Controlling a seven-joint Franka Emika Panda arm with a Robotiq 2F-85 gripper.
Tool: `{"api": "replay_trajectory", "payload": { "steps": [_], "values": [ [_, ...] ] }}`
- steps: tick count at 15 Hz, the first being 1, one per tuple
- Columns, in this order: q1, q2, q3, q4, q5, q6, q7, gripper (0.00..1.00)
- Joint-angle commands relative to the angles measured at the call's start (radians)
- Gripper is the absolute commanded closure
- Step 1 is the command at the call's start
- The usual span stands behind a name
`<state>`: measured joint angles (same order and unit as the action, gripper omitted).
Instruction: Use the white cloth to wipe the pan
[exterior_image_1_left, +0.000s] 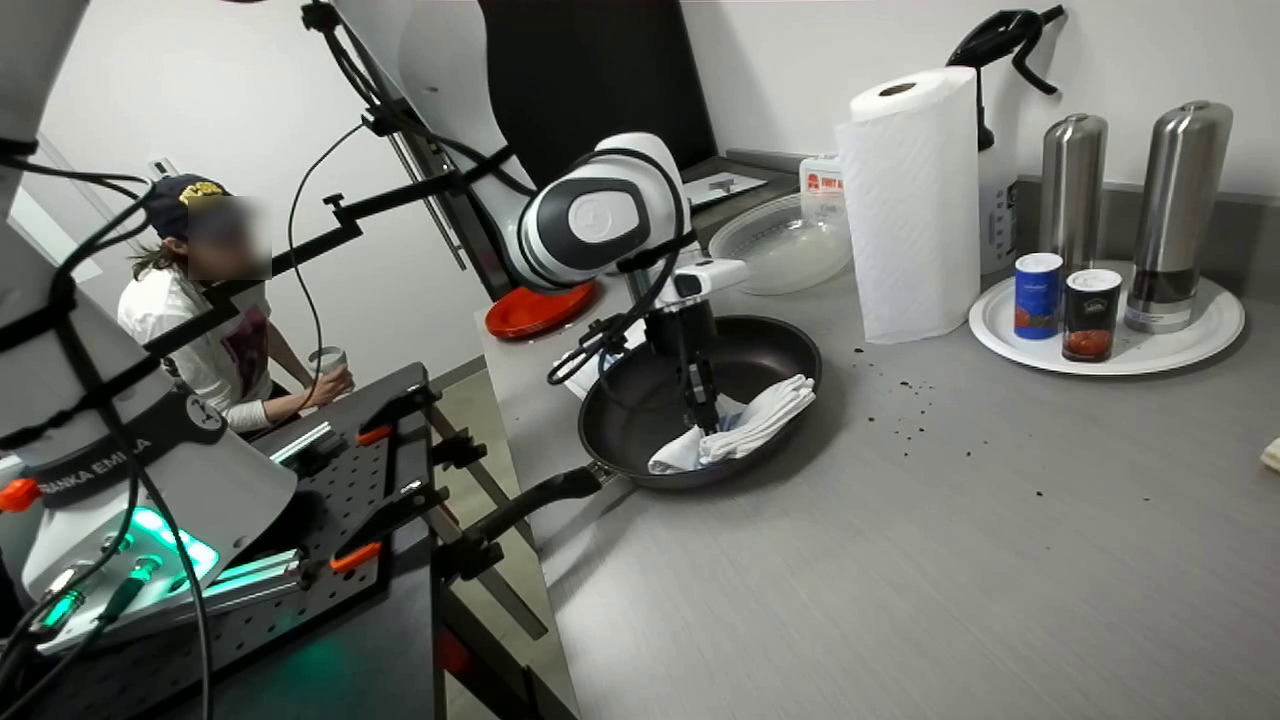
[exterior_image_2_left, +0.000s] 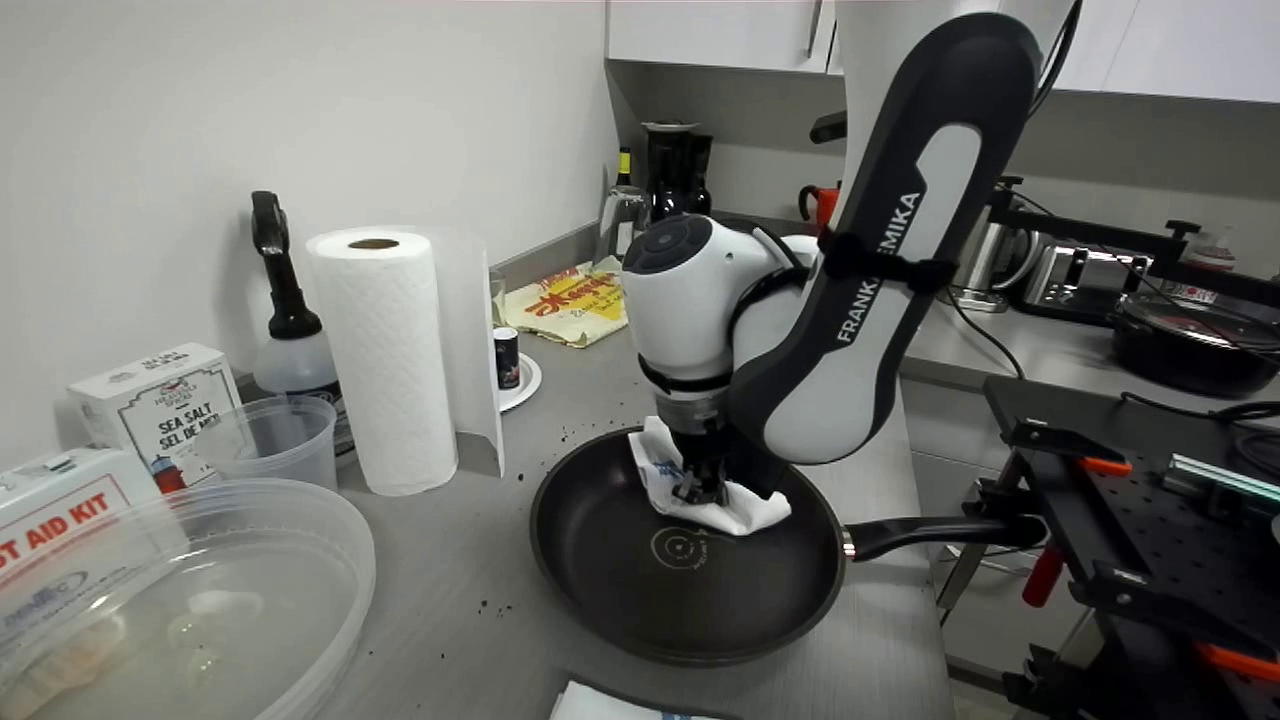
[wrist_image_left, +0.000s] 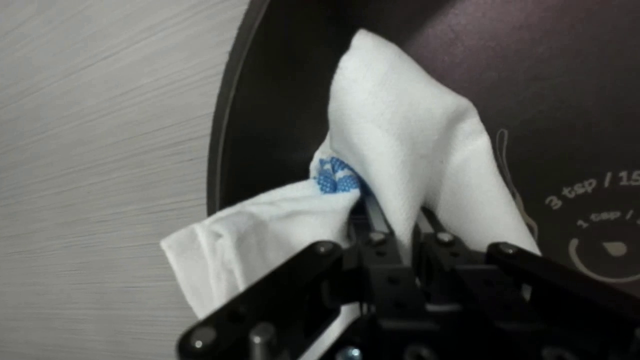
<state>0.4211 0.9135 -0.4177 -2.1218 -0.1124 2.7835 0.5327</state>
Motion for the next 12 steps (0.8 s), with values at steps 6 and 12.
{"api": "replay_trajectory", "payload": {
  "steps": [6,12],
  "values": [
    [-0.094,-0.079,0.177,-0.001,0.071,-0.053,-0.045,0.97],
    [-0.267,-0.134,0.409,0.008,0.245,-0.149,-0.12,0.97]
  ]
}}
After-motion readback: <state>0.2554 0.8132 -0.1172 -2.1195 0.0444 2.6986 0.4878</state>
